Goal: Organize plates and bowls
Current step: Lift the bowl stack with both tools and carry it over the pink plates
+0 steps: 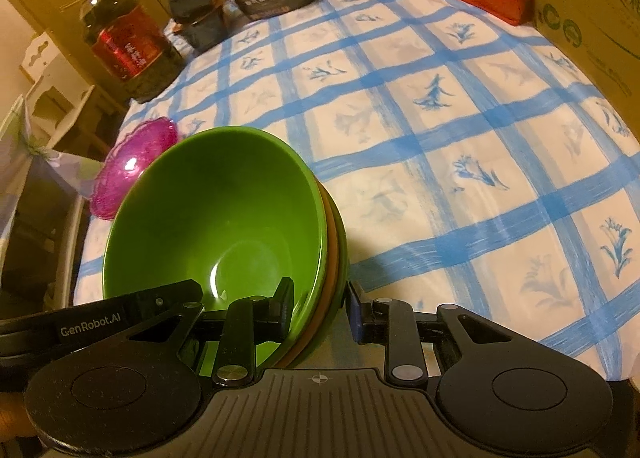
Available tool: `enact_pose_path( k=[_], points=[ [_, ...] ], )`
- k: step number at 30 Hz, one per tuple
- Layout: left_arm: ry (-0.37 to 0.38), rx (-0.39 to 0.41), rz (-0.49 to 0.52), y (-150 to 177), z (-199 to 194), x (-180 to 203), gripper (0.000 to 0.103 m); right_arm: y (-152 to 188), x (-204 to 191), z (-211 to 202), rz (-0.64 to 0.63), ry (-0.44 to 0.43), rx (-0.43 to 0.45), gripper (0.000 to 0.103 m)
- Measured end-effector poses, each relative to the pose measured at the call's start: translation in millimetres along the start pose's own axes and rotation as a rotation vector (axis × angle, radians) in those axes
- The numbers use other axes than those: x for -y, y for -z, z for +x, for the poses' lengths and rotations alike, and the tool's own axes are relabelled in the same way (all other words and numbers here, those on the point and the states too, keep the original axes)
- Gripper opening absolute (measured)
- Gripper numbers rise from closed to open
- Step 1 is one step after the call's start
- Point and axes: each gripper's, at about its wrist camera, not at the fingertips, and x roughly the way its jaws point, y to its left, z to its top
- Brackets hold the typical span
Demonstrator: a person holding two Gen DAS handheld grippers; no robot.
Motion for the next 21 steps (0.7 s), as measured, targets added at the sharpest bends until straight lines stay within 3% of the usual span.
enact_pose_path(
  k=[21],
  points=[
    [-0.091,0.061,-0.113,7,-58,-91,0.022,6,-104,32,-0.165,-0.080,-0.049,0.028]
  ],
)
